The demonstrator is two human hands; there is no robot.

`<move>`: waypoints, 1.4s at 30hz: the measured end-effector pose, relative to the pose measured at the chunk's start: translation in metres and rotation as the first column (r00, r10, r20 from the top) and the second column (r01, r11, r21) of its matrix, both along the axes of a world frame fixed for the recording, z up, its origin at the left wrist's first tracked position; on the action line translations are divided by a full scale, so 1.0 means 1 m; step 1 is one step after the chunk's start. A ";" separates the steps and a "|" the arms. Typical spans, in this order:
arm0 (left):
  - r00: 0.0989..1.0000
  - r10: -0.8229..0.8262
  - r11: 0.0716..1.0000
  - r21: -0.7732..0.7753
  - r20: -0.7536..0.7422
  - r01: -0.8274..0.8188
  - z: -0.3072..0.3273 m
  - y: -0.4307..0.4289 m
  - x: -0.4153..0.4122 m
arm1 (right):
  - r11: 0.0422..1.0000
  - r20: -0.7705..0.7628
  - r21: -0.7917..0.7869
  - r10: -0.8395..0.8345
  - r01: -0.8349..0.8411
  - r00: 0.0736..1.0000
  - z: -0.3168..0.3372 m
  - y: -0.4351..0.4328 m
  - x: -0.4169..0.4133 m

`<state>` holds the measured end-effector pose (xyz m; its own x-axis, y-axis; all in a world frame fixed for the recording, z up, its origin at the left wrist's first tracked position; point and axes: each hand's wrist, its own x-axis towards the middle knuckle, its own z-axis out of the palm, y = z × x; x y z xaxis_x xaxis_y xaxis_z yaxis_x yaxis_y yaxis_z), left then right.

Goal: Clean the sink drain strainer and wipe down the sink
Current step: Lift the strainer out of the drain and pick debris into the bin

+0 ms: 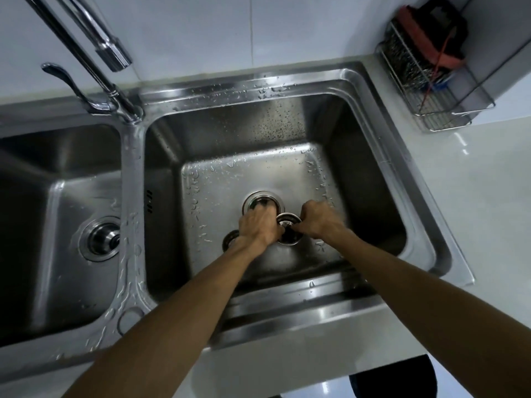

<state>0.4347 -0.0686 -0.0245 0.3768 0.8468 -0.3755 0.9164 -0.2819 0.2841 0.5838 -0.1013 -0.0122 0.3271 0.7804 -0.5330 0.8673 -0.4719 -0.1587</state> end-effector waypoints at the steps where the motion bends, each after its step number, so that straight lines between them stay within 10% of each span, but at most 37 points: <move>1: 1.000 -0.011 1.000 -0.015 0.010 0.011 0.000 -0.006 0.000 | 1.000 -0.008 -0.023 -0.002 0.002 1.000 0.000 -0.006 0.003; 36: 0.984 -0.090 0.984 -0.140 0.156 0.113 -0.011 -0.029 -0.012 | 0.986 -0.086 -0.158 0.038 -0.052 0.996 -0.014 -0.025 0.012; 42: 0.924 0.155 0.963 -0.263 0.351 -0.061 0.033 -0.049 -0.028 | 0.985 -0.197 0.097 -0.123 0.144 0.973 0.008 -0.024 0.013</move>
